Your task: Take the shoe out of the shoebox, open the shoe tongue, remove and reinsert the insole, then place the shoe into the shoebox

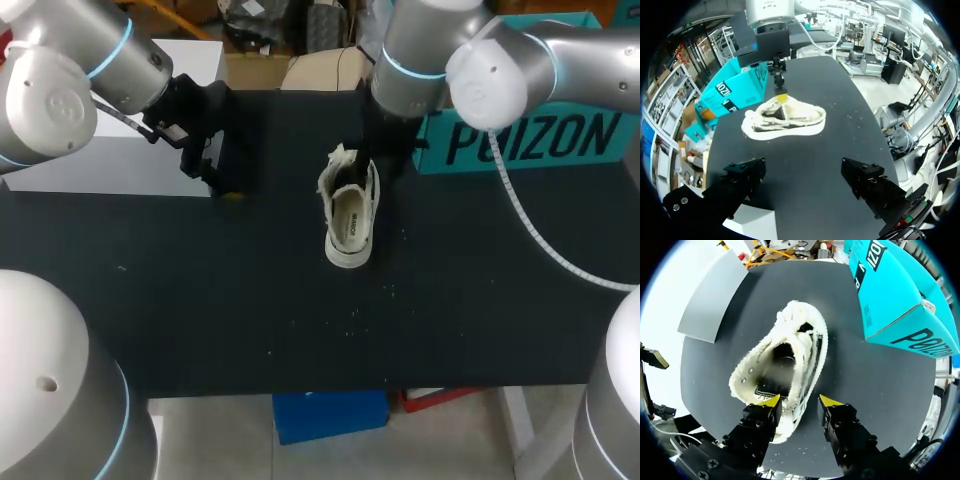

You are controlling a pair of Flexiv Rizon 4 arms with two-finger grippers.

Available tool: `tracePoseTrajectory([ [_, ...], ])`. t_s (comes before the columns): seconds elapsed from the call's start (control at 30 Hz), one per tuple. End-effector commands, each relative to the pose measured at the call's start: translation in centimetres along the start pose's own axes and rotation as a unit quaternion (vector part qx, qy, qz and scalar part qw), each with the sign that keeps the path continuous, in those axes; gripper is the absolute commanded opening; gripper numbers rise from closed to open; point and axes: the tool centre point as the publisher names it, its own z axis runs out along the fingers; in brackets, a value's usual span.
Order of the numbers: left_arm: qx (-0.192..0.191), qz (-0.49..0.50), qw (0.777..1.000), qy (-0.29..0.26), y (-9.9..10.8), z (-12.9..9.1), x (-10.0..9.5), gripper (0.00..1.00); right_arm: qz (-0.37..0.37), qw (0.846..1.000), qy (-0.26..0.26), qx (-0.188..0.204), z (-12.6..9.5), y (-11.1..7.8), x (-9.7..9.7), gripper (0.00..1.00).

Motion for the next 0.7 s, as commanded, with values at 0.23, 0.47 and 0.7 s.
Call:
tracePoseTrajectory([
  [0.23, -0.001, 0.000, 1.000, -0.003, 0.0, 0.1, 0.1, 1.00, 0.003, 1.000, -0.024, 0.008, 1.4, 0.4, -0.8, 0.42],
  [0.47, -0.001, 0.000, 1.000, -0.003, 0.0, 0.1, 0.1, 1.00, 0.000, 0.999, -0.030, 0.018, 2.8, 1.2, -0.1, 0.38],
  [0.7, -0.001, 0.000, 1.000, -0.003, 0.0, 0.1, 0.1, 1.00, -0.011, 0.999, -0.034, 0.022, 4.0, 1.1, 0.4, 0.38],
])
